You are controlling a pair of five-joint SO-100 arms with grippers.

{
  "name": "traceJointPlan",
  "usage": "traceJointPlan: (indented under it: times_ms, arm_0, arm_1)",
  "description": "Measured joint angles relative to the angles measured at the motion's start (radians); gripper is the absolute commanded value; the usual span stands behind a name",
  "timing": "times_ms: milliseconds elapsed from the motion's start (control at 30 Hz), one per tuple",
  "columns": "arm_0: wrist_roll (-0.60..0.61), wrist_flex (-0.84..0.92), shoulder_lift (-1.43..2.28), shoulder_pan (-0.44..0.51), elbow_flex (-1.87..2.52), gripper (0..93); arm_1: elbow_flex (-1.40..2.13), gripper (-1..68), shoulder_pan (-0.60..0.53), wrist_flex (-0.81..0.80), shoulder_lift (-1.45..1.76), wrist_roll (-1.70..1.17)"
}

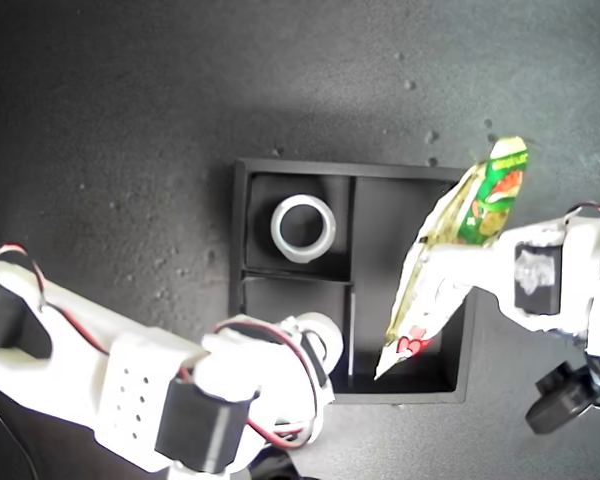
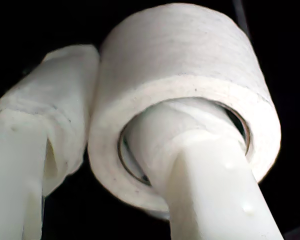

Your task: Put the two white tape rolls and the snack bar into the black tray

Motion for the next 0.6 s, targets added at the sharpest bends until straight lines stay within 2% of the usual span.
traceJointPlan:
  times_ms: [167, 300, 333, 367, 400, 467, 533, 567, 600]
  arm_0:
    - [-0.018, 0.000, -0.002, 0.014, 0.031, 14.4]
    - [-0.031, 0.000, 0.000, 0.032, 0.031, 14.7]
    - [-0.034, 0.000, 0.000, 0.035, 0.035, 14.1]
    - [-0.037, 0.000, 0.002, 0.035, 0.046, 12.7]
    - [-0.040, 0.000, 0.011, 0.035, 0.064, 10.0]
    - [-0.048, 0.000, 0.071, 0.021, 0.137, 0.1]
    - [-0.057, 0.000, 0.175, -0.005, 0.245, 0.1]
    - [-0.066, 0.000, 0.250, -0.026, 0.321, 0.1]
    - [-0.081, 0.000, 0.319, -0.048, 0.393, 0.1]
  arm_1:
    - [0.011, -0.5, 0.009, 0.020, 0.000, 0.006]
    - [0.021, -0.2, 0.005, 0.021, 0.000, 0.006]
    - [0.025, 5.9, 0.005, 0.023, 0.000, 0.006]
    - [0.025, 23.9, 0.003, 0.026, 0.000, 0.006]
    - [0.025, 36.5, 0.002, 0.034, 0.000, 0.006]
    - [0.028, 39.1, 0.002, 0.061, 0.000, 0.006]
    - [0.043, 39.1, 0.002, 0.081, 0.000, 0.006]
    - [0.052, 37.7, 0.002, 0.086, 0.000, 0.006]
    - [0.054, 32.2, 0.002, 0.087, 0.000, 0.006]
